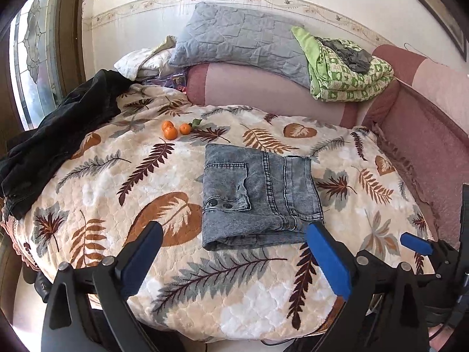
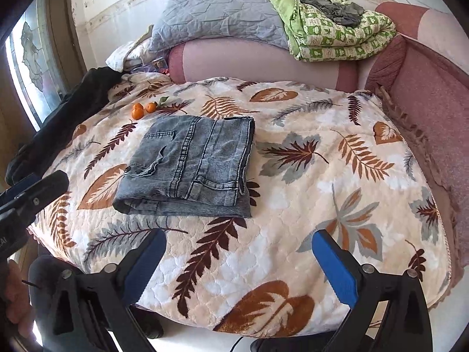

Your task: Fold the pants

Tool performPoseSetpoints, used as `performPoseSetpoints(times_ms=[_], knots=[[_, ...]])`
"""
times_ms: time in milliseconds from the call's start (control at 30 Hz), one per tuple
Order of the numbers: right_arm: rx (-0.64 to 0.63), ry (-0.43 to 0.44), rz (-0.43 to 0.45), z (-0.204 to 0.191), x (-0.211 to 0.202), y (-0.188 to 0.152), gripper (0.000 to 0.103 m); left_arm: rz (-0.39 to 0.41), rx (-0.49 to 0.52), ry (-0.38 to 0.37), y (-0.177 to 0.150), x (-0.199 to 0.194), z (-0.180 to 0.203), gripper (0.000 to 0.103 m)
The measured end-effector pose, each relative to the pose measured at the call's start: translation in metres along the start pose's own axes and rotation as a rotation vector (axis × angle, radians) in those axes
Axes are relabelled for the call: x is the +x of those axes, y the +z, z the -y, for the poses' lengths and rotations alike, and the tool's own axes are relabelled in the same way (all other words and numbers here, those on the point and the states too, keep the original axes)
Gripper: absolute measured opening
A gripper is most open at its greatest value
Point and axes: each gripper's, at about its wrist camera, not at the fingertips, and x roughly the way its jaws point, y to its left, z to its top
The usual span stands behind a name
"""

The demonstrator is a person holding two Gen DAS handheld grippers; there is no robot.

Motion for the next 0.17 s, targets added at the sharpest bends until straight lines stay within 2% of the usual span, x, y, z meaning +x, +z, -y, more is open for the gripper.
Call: performPoseSetpoints(times_ms=[167], knots=[[-0.007,-0.005,-0.004,-0.0033,0.0018,0.0014,0.101,-0.001,0.003,-0.003,0.0017,0.0031,-0.0008,0.099]])
